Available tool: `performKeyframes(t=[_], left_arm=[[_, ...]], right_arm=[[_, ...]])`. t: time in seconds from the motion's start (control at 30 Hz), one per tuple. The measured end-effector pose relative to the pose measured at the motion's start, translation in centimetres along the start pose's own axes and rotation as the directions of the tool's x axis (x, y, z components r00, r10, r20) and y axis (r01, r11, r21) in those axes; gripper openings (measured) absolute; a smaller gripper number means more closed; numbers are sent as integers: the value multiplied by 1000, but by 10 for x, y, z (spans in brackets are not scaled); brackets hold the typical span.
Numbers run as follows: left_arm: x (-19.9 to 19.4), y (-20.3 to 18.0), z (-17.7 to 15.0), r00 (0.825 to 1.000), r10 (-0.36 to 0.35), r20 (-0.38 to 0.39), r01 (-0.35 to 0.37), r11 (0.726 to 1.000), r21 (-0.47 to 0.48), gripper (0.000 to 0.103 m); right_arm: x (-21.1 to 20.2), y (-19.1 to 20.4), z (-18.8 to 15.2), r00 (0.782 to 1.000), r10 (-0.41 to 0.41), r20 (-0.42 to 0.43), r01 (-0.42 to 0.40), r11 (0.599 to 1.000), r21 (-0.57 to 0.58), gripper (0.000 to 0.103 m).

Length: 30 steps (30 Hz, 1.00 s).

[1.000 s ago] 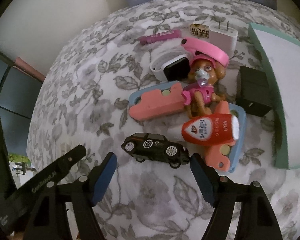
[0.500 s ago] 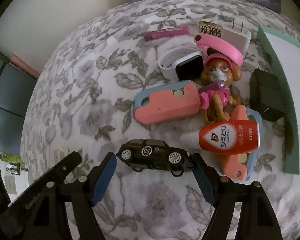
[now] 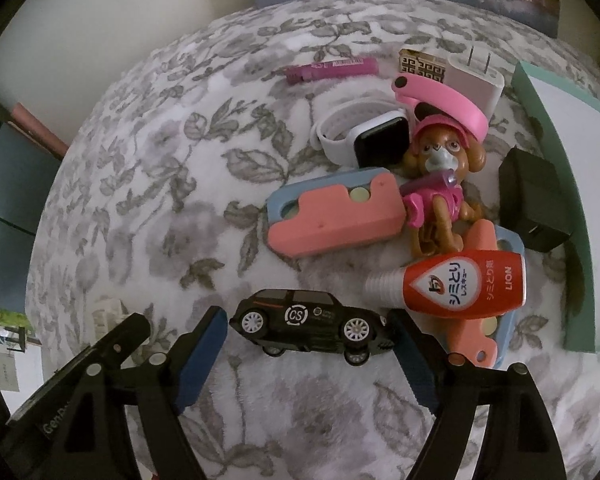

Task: Organize rigid objects
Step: 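Grasp the black toy car with the right gripper, then carry the car into the tray with the right gripper while the left carries the clip there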

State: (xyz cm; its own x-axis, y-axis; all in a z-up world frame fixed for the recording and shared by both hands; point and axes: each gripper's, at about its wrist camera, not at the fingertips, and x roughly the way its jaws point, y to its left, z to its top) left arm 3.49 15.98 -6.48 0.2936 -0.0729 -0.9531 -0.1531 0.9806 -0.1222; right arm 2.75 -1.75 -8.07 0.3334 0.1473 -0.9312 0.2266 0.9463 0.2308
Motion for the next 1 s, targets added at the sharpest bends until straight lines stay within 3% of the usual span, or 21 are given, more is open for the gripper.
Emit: performKeyframes(t=[0.1,0.23,0.43,0.73,1.0], left_arm=[[0,1,-1,1000,7,-3,-7,1000,-2,48],[0,0,-3,1000,23,-3,-23,1000,-2,48],[-12,-2,-2,999,39,21,-39,999,1,48],[-49,-30,3,996,24,84,-29,998,58,48],[-81,-93,15,993,-26,112,8,987,163,48]], right_arm=[[-1,-1,0,1000,-12,4,12,1000,-8,78],[-4,-5,-2,1000,5,0,-5,1000,-12,78],[-25,-15,-2,997,79,18,-79,996,28,78],[-86,-29,10,976,160,148,-165,986,19,78],[-128,-74,34,960,66,270,-83,995,52,78]])
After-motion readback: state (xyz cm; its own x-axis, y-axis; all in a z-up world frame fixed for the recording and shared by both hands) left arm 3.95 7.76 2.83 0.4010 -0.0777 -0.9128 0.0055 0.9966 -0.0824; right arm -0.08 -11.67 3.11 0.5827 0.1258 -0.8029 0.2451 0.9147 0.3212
